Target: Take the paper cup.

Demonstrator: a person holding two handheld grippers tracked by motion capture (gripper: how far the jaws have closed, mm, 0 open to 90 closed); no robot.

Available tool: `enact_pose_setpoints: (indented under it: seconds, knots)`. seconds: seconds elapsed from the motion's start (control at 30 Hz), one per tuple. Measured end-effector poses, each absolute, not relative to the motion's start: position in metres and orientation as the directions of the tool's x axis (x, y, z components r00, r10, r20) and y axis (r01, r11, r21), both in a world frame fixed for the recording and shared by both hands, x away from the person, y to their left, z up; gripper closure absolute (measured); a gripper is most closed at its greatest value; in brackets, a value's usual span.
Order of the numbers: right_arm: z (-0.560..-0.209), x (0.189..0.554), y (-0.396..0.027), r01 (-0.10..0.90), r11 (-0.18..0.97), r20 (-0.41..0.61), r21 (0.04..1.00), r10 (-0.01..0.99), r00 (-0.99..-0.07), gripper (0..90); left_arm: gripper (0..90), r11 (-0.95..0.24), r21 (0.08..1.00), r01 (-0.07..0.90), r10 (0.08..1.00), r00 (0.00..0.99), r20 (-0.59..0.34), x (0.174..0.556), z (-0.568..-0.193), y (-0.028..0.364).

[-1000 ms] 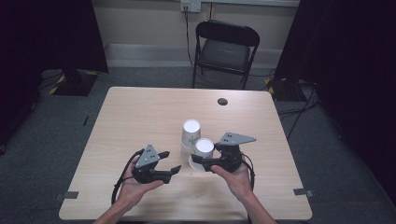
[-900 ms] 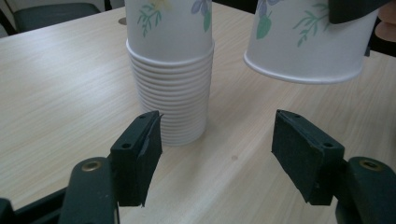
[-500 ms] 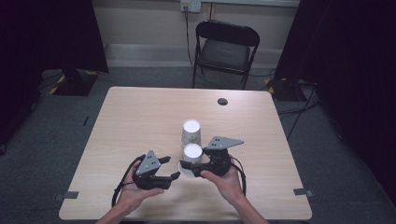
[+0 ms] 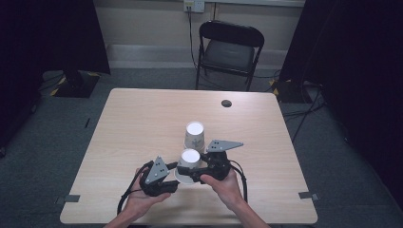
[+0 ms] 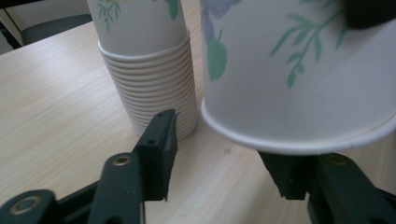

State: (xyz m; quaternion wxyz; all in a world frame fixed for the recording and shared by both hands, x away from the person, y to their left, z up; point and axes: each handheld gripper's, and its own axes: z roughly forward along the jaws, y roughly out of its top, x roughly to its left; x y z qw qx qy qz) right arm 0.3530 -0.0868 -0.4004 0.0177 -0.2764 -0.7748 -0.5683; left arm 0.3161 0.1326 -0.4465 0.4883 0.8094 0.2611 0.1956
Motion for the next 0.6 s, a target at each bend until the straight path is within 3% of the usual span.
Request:
enact_pose_setpoints:
  seconds: [0.33,0.5,0.6]
  knots:
    - [-0.408,0.358,-0.089,0.504,0.169,0.402,0.847,0.417,-0.816,32.8,63.4,-0.361,0.906,0.220,0.631,0.773,0.064,0.314,-0.443,0.138]
    - [-0.412,0.361,-0.092,0.537,0.164,0.437,0.827,0.413,-0.799,33.1,63.4,-0.355,0.913,0.202,0.645,0.760,0.082,0.313,-0.441,0.140]
    - [-0.413,0.363,-0.092,0.559,0.151,0.468,0.815,0.395,-0.790,33.3,59.1,-0.356,0.917,0.180,0.645,0.758,0.102,0.310,-0.440,0.141]
